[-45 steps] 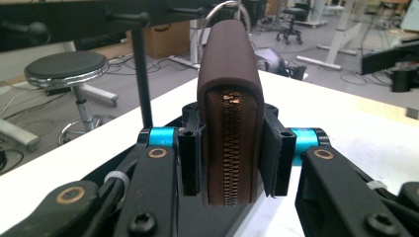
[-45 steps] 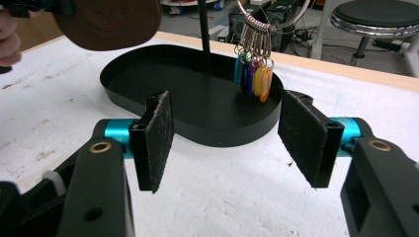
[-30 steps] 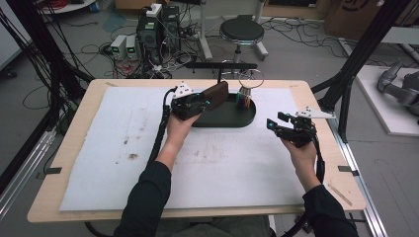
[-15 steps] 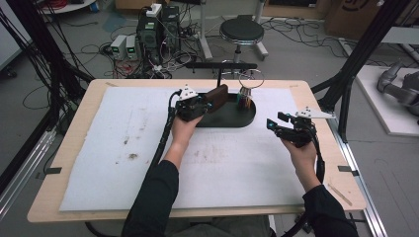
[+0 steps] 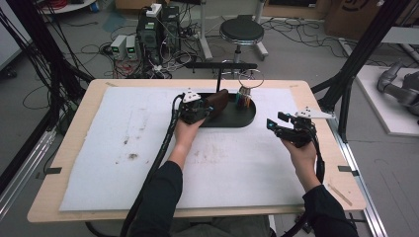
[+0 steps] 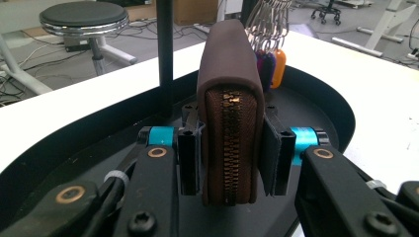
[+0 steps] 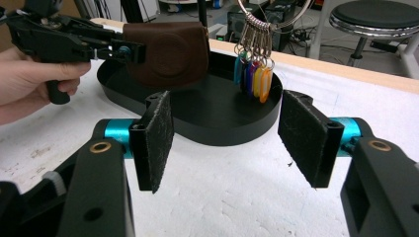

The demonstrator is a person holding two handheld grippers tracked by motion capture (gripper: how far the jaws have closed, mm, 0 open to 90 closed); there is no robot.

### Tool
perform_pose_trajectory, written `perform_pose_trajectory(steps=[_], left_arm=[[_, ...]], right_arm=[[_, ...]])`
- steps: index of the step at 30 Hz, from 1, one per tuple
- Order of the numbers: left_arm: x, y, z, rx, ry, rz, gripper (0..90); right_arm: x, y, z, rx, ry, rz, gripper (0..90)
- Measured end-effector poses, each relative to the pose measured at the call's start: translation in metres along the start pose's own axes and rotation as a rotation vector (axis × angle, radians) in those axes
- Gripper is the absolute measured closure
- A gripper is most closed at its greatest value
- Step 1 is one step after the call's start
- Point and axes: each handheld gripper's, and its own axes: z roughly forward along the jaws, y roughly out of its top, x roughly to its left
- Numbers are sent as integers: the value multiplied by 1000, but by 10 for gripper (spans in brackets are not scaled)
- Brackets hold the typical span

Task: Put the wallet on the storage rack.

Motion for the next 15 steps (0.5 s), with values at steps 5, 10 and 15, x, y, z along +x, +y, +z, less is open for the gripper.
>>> perform_pose_trajectory(steps=[5, 10, 15], left_arm=[[3, -4, 2, 13, 10, -7, 662], [4, -5, 3, 24, 14, -7, 662], [4, -6, 3, 26, 12, -13, 655]], right_arm=[[0, 0, 0, 3, 6, -1, 392], [1, 0, 1, 1, 9, -7, 394], [0, 0, 1, 1, 9, -8, 394]])
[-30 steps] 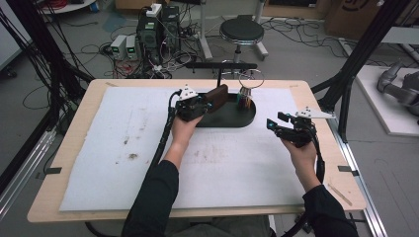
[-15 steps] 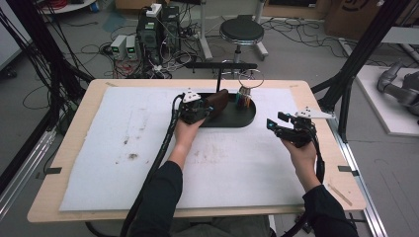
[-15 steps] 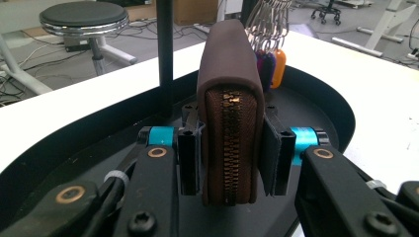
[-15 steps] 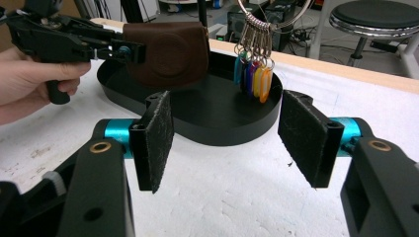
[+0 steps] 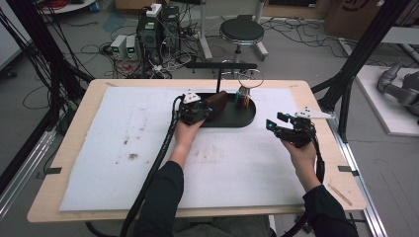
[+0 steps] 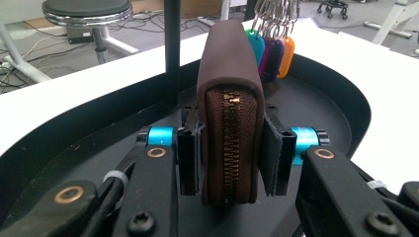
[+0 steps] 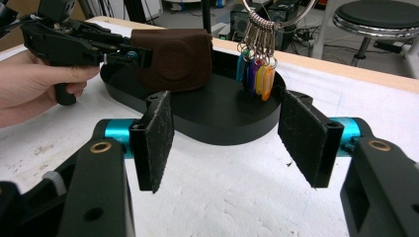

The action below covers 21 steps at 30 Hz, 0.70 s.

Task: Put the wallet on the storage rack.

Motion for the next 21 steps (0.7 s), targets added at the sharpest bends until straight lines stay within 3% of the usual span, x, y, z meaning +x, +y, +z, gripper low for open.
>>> perform_pose_trajectory(steps=[5, 10, 21], left_arm=[[1, -1, -1, 6, -3, -15, 643], [0, 0, -2, 17, -1, -1, 628], [-2, 7, -10, 61, 27, 30, 411]], right_arm=[[0, 0, 0, 3, 3, -1, 394], [1, 0, 0, 1, 4, -5, 394], [1, 0, 1, 0, 11, -6, 394]])
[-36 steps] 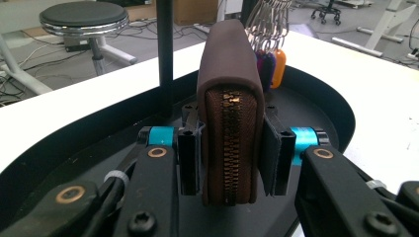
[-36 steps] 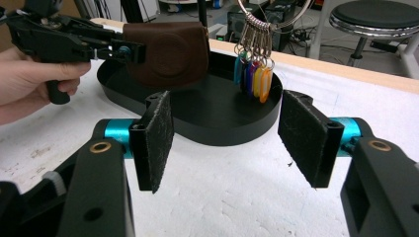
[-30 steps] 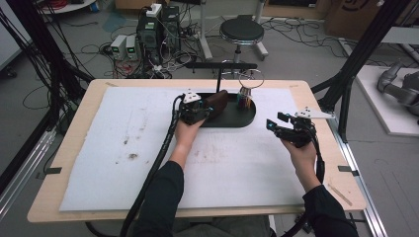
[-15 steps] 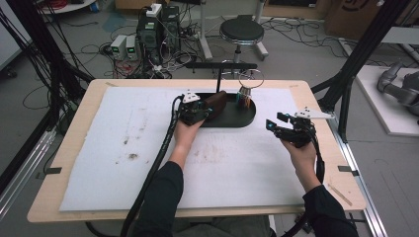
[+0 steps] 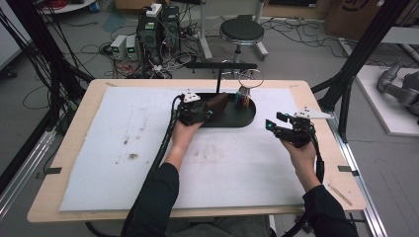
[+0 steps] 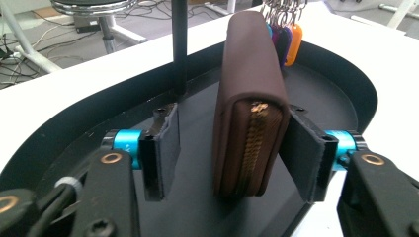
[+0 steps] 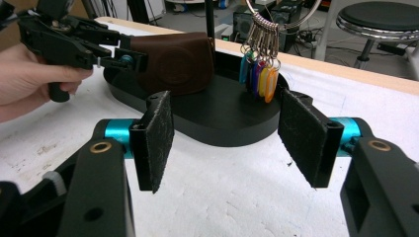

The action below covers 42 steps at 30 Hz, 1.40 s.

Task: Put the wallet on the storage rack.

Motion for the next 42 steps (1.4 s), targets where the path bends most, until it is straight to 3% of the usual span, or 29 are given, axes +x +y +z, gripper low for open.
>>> perform_pose_trajectory(steps=[5, 7, 10, 14, 19, 26, 30, 35, 37, 39, 42], left_arm=[[-10, 6, -14, 20, 36, 90, 352], [-13, 10, -21, 47, 33, 104, 341], [-16, 16, -34, 71, 0, 84, 295], [-21, 18, -58, 8, -40, 80, 292], [-24, 18, -90, -4, -87, 81, 264], [-22, 0, -139, -45, -128, 80, 264], [-16, -11, -162, -62, -121, 66, 260], [-10, -25, -186, -93, -94, 78, 252], [-7, -30, -193, -102, -94, 76, 249], [-5, -37, -199, -103, -67, 89, 249], [1, -44, -204, -99, -59, 73, 249]], right_arm=[[-1, -1, -2, 0, -7, 1, 394], [-2, -1, -3, 1, -10, 8, 393], [-3, -2, -5, -2, -14, 11, 393], [-5, -3, -7, -4, -21, 10, 393], [-4, -2, -7, -7, -22, 14, 391], [-1, -2, -3, 5, -6, -8, 378], [2, -3, -3, 17, -6, -28, 373], [1, -6, -6, 29, -14, -45, 362], [-1, -8, -9, 29, -18, -47, 361], [-3, -11, -11, 28, -21, -45, 360], [-6, -13, -15, 23, -36, -40, 360]])
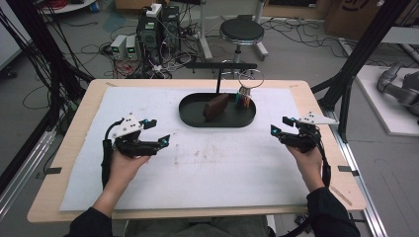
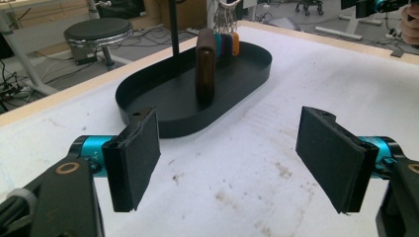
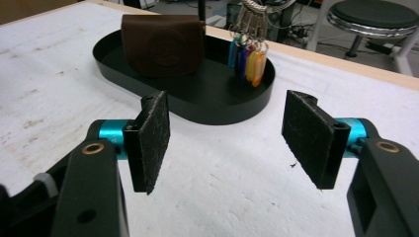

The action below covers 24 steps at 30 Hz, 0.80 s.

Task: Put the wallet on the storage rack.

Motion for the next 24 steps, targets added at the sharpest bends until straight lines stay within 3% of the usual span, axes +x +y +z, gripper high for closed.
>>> perform_pose_trajectory(steps=[5, 13, 24], left_arm=[[8, -3, -4, -23, 13, -25, 249], [12, -4, 0, -23, 2, -18, 249], [13, -7, -1, -23, 16, -24, 249]], right_arm=[[-4, -2, -3, -4, -21, 8, 360], [-3, -7, -1, 18, -20, -19, 360], [0, -7, 1, 25, -16, -41, 360]])
